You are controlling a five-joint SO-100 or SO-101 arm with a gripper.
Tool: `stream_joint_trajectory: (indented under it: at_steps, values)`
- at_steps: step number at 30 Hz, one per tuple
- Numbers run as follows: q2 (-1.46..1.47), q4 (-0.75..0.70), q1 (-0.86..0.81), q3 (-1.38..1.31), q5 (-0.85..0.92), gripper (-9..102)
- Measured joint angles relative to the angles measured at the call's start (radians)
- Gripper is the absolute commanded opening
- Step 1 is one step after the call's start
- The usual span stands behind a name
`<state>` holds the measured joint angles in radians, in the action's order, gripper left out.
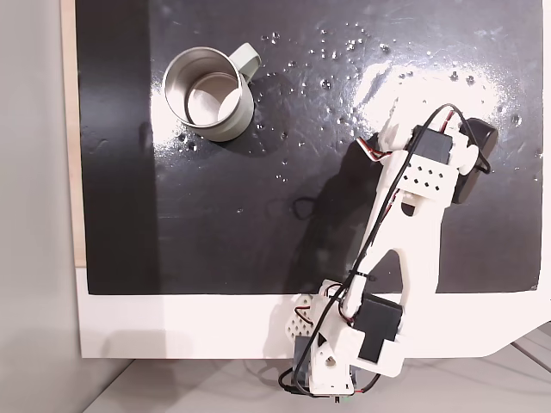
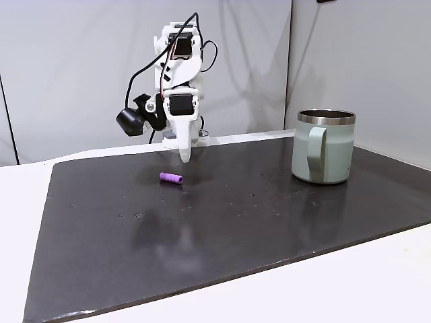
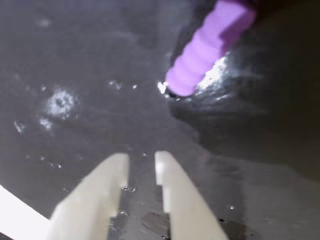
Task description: Grasp a pengrip and put it in the cup.
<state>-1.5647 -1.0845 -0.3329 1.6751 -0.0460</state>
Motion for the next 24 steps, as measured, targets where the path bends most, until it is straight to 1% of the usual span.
stream_joint_trajectory:
  at_steps: [3,7,10,13,24]
  values:
    - [0.009,-0.069,-0.023,-0.026,0.0,20]
    - [0.023,-0.158,-0.055,-0.037,0.0,22]
    - [0.035,-0.192,-0.077,-0.04,0.011,25]
    - [0.071,-0.19,-0.091,-0.04,0.026,26]
    - [0.218,-0.195,-0.094,-0.084,0.034,26]
